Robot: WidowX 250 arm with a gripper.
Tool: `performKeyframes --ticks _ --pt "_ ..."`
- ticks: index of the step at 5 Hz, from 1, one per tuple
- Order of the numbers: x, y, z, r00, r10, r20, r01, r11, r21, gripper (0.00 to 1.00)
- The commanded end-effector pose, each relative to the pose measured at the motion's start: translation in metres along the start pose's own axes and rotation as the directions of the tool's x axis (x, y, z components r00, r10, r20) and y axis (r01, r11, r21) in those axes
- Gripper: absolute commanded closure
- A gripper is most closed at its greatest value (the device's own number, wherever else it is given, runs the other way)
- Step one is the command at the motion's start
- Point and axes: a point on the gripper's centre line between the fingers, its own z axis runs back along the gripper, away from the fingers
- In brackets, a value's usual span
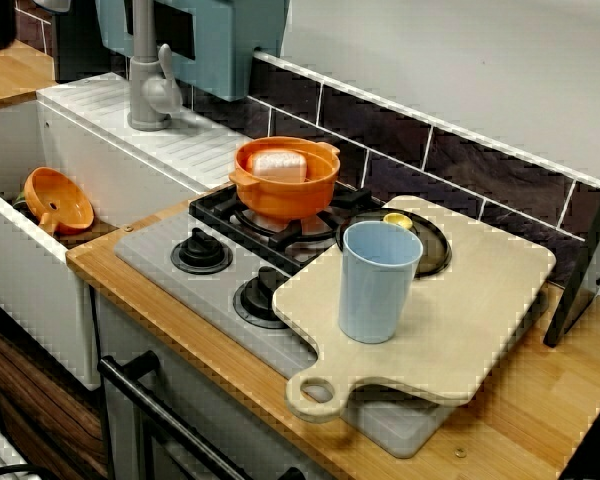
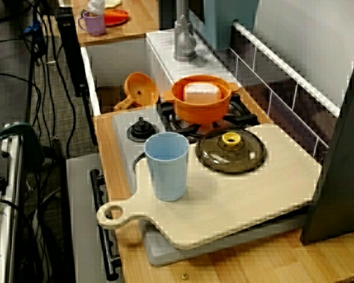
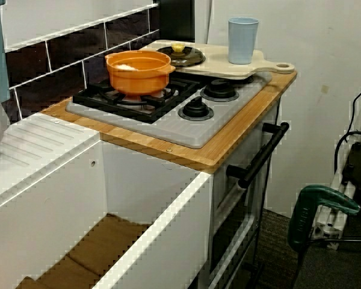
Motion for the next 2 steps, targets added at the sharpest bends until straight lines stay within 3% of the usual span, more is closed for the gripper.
performKeyframes --ticks 1,2 --pt "0.0 0.0 0.0 1.0 0.0 0.0 0.0 1.0 0.0 0.0" --pt "0.024 -0.01 -0.019 1.0 0.019 0.018 -0.02 0.999 0.049 0.0"
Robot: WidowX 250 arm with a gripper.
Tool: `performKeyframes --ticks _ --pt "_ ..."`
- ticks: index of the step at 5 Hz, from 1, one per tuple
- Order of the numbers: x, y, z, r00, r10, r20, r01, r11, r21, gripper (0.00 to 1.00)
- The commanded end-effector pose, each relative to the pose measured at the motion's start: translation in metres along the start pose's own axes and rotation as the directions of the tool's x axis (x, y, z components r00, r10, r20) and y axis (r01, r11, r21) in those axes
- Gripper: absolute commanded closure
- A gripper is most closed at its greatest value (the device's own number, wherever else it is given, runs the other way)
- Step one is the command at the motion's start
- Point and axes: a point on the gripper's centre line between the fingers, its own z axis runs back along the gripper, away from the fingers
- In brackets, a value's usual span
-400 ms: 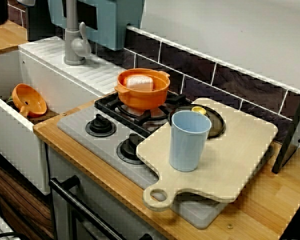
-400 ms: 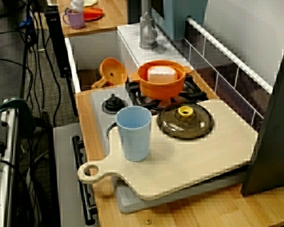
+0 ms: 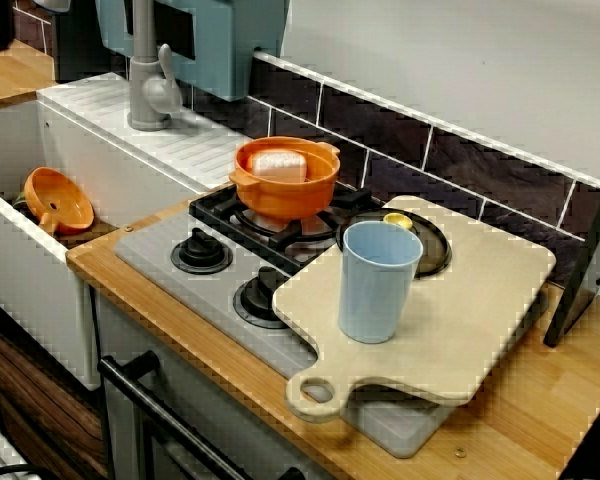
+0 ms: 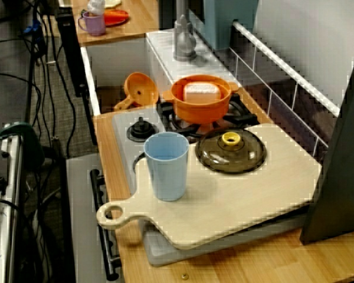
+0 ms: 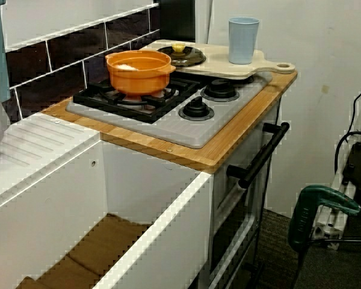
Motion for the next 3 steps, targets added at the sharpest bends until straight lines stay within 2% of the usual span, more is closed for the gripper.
performKeyframes --ticks 1,2,3 --pt "0.045 -0.021 -0.034 0.998 0.021 0.052 -0.025 0.996 0.089 0.0" --pt "0.072 -0.032 -0.054 0.996 0.025 0.089 -0.036 0.992 0.122 0.0" --pt "0.103 -0.041 -0.075 0.995 0.016 0.095 -0.03 0.989 0.143 0.0"
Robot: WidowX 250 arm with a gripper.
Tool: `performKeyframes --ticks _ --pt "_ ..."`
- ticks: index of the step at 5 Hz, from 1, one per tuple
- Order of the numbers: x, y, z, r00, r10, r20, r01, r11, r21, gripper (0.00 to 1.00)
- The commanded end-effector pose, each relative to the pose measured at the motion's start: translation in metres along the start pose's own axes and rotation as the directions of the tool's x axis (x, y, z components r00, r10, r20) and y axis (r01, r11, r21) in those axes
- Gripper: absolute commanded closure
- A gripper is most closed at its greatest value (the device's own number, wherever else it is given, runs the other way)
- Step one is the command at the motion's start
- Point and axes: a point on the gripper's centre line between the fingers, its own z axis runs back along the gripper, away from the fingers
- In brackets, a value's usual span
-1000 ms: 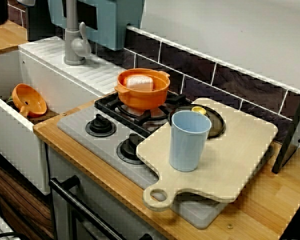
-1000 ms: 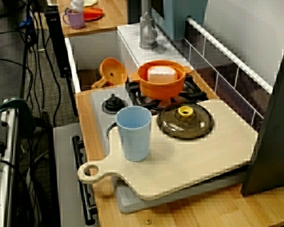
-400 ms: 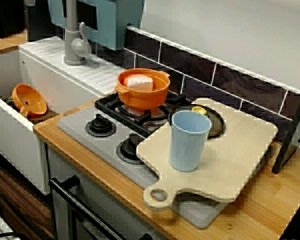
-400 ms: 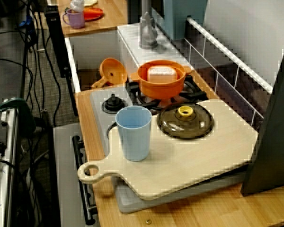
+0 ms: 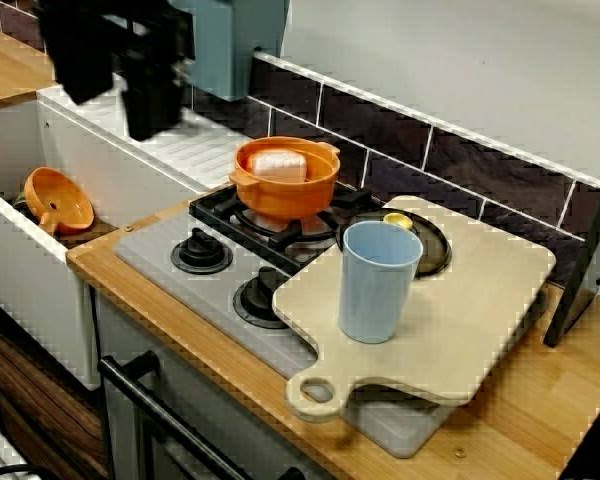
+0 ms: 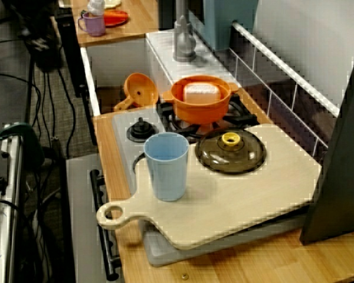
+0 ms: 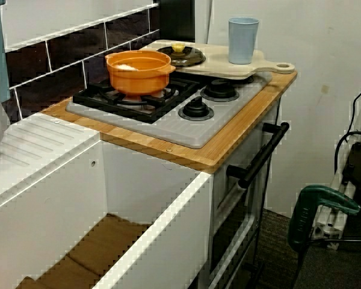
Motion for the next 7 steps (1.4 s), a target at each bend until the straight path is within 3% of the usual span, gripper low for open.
performKeyframes --ticks 1,2,3,4,7 --pt "0.067 -0.018 -0.022 1.0 -0.016 0.007 0.016 1.0 0.002 0.0" --pt "0.09 -0.018 -0.019 1.0 -0.026 -0.01 0.025 1.0 -0.015 0.0" --pt "0.105 -0.021 -0.014 0.999 -0.043 0.003 0.043 0.998 -0.043 0.0" --pt "0.112 -0.029 -0.02 0.998 -0.056 -0.012 0.055 0.997 -0.058 0.0" --pt "0.134 -0.059 -0.051 0.998 -0.058 0.0 0.058 0.996 -0.066 0.0"
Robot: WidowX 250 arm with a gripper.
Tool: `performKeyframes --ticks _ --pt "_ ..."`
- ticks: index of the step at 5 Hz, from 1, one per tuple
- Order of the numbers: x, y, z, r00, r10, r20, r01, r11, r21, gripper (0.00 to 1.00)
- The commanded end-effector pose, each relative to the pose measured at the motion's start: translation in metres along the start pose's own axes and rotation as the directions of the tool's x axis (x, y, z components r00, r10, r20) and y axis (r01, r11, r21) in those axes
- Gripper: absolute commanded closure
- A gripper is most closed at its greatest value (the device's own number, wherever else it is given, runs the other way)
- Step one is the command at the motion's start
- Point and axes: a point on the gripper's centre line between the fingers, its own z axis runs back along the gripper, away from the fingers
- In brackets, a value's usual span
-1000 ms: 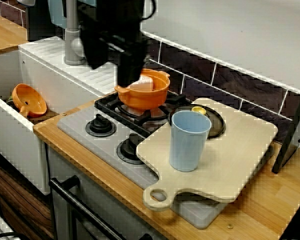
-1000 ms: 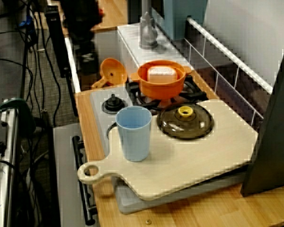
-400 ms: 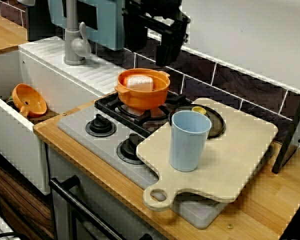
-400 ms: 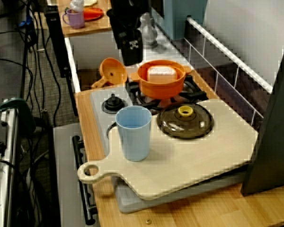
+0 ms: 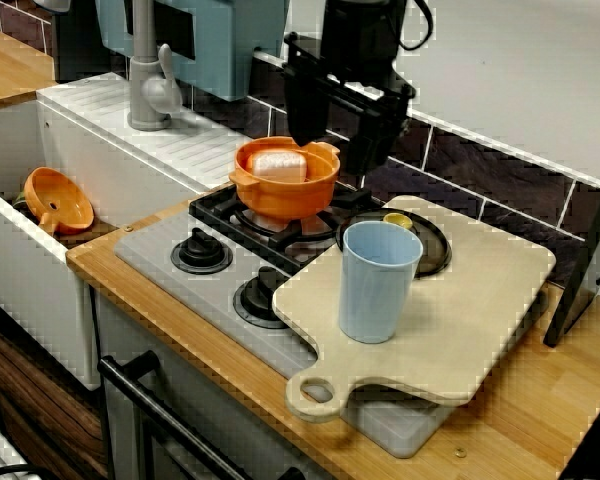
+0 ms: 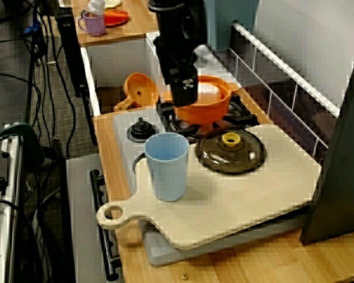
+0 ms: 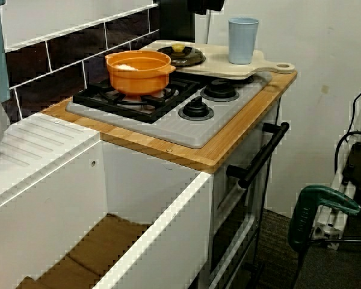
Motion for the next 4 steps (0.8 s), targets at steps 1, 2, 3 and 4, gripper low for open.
performKeyframes --ticks 1,2,3,4 --pt "0.026 -0.012 0.005 0.998 0.016 0.064 -0.015 0.999 -0.029 0.0" --pt "0.034 -0.017 -0.003 0.997 0.022 0.07 -0.018 0.999 -0.05 0.0" --pt "0.038 -0.024 -0.008 0.996 -0.003 0.088 0.008 0.998 -0.063 0.0" --pt "0.042 -0.028 -0.016 0.996 -0.012 0.09 0.018 0.998 -0.063 0.0"
